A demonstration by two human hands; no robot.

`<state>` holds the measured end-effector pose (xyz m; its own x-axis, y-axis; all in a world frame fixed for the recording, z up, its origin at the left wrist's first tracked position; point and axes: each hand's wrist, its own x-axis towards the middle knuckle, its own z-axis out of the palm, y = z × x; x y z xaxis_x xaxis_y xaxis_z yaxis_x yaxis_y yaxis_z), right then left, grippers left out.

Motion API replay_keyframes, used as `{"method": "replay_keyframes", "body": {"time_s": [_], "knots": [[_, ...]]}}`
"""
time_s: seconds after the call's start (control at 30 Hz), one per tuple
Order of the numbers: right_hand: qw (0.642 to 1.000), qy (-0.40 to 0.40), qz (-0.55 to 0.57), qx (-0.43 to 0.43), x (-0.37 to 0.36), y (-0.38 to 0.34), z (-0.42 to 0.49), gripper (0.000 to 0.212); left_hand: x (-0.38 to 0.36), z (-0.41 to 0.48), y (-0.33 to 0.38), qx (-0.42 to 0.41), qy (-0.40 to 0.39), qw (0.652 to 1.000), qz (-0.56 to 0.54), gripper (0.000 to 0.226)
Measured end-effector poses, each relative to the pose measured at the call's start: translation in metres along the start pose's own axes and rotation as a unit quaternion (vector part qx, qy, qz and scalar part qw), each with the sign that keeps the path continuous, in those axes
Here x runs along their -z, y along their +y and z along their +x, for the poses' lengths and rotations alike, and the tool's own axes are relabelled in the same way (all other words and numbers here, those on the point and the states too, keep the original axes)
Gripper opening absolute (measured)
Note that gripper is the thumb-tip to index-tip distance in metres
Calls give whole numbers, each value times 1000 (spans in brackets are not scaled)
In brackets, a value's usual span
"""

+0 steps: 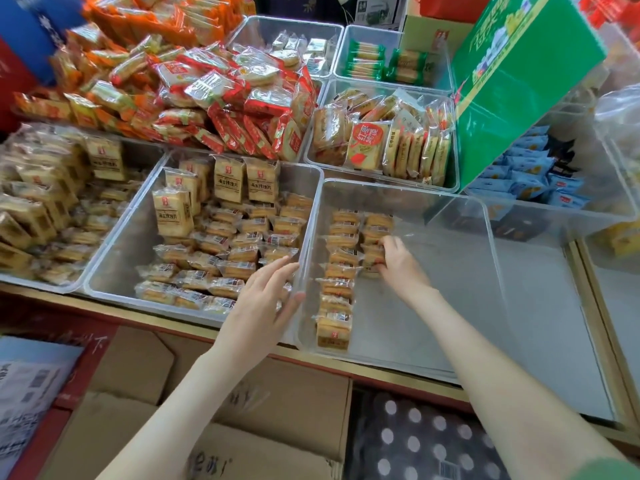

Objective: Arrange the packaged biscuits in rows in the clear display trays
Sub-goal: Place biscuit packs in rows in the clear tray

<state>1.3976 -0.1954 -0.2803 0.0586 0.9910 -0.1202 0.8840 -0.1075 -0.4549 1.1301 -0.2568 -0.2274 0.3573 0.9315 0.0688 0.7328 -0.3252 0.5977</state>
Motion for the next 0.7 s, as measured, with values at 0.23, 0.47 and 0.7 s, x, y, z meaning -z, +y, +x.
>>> {"method": "replay_keyframes", "body": {"time_s": [0.23, 0.47, 0.7], "knots": [[983, 97, -153, 4, -10, 3, 2, 75, 31, -11, -38, 64, 60, 996, 29, 40], [966, 243, -14, 90, 16, -106, 5, 79, 86, 33, -90, 254, 70, 960, 92, 63], [990, 98, -19, 98, -35, -220, 56, 71, 89, 99, -126, 330, 42, 939, 85, 88]]}}
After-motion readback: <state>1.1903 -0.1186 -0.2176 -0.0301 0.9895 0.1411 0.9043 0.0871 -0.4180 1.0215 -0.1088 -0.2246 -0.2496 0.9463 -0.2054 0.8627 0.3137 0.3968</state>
